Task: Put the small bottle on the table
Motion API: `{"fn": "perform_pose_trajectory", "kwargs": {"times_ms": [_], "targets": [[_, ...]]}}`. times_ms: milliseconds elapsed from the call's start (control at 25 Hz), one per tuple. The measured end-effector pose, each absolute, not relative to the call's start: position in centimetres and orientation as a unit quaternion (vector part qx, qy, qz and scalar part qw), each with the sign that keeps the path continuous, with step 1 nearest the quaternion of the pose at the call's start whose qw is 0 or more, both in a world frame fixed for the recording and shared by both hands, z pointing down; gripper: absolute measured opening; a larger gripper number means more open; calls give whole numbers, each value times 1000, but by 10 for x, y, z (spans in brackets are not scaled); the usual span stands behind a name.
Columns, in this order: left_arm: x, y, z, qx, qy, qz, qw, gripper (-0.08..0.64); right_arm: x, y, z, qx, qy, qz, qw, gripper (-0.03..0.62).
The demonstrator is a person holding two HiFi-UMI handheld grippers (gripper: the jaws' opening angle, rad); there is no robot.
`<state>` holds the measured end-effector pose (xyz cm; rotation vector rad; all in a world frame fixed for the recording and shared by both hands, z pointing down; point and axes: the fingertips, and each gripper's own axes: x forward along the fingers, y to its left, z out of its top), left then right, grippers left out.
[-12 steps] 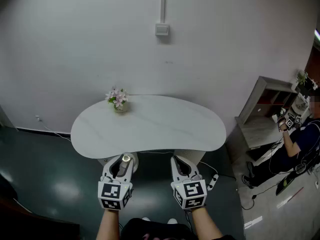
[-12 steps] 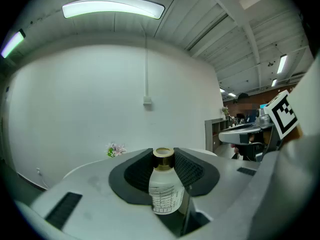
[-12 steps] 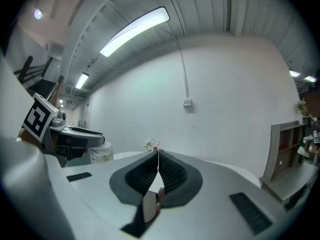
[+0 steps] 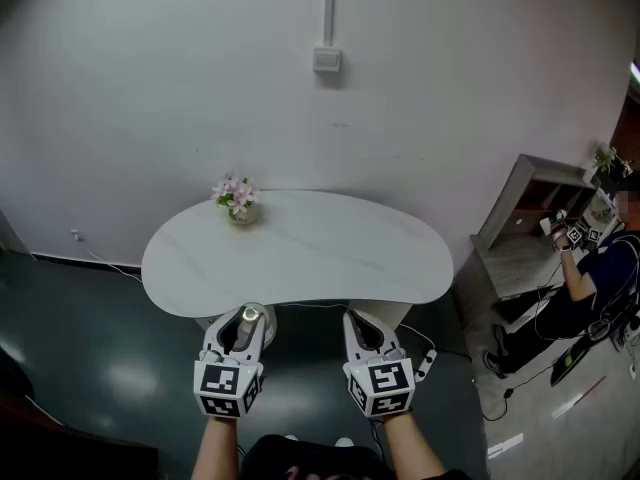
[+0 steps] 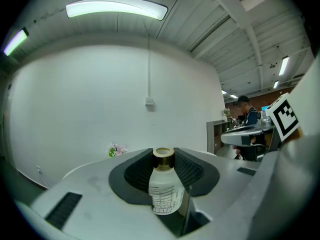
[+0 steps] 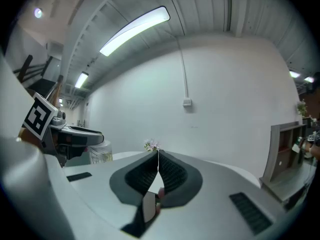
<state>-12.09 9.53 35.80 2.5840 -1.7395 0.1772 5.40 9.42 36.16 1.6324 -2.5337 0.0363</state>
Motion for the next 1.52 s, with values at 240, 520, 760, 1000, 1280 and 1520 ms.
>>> {"fn": "perform_pose_trajectory", "kwargs": {"times_ms": [240, 520, 760, 1000, 1280, 1520], "targets": [[-121, 95, 358, 832, -551, 61, 4, 132, 52, 93, 364, 540, -839, 23, 60, 67], [-132, 98, 366, 834, -549, 59, 11, 132, 42, 101, 374, 545, -835, 27, 66, 67], [-145, 102, 368, 840, -539, 59, 5, 132, 29, 107, 379, 556, -828, 32, 62, 67], [-153, 105, 367, 843, -535, 56, 3, 132, 19, 110, 373, 558, -827, 30, 59, 67], [-158, 96, 367, 843, -535, 55, 3, 132, 16, 100, 369, 560, -826, 22, 63, 67], [-158, 90, 369, 843, -534, 60, -2, 132, 15, 94, 373, 557, -828, 21, 63, 67]]}}
